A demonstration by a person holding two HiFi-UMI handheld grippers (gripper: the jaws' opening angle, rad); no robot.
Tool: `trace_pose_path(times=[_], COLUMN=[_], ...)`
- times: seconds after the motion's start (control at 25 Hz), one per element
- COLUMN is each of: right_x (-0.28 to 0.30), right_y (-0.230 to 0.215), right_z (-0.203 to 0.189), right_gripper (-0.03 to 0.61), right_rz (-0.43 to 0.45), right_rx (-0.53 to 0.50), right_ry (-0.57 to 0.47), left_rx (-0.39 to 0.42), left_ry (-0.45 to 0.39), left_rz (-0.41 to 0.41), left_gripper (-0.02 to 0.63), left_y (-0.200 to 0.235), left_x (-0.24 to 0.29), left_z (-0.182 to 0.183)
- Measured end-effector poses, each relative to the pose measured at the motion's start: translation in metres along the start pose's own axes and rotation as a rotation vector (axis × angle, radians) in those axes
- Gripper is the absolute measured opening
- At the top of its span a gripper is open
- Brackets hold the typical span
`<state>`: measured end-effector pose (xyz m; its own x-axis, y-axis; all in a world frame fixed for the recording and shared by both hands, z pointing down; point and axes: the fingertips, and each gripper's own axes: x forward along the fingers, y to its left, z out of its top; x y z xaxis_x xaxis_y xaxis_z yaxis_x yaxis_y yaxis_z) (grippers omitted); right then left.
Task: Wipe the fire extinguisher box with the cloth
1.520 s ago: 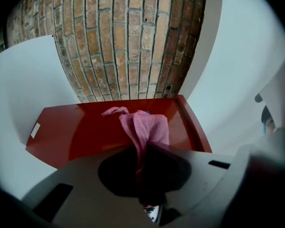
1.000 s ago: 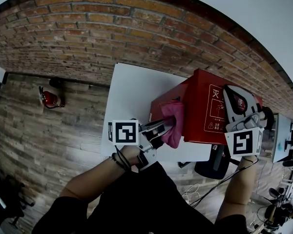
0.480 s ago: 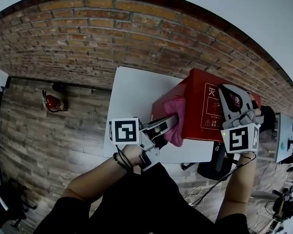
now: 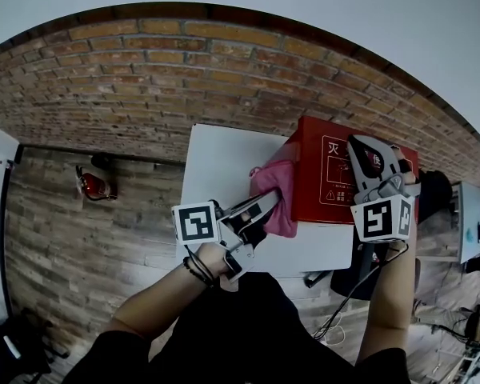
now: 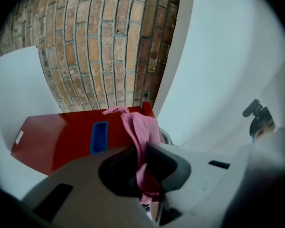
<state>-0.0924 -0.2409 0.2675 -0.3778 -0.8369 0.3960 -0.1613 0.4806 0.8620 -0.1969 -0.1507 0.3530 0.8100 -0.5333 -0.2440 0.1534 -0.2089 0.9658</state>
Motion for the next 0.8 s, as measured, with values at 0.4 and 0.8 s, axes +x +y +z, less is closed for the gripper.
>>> trace_pose_path(times=[0.4,0.8], right_x=[-0.038,-0.112], right_y=[-0.009,-0.011], right_z=[0.007,0.035], right_gripper=[0.018,0.018], right_rz=[-0.248,-0.449], right_rx=[0.090,0.281], right_ry=[0.053,-0.003], left_rx=[0.133,0.199], left_ry=[0.009,0.065], left_rz=[0.029,0.030], left_gripper=[0.060,0.060], left_y=[-0.019,-0.042], left_x=[-0.032,-0.063], left_z=[0.002,-0.006])
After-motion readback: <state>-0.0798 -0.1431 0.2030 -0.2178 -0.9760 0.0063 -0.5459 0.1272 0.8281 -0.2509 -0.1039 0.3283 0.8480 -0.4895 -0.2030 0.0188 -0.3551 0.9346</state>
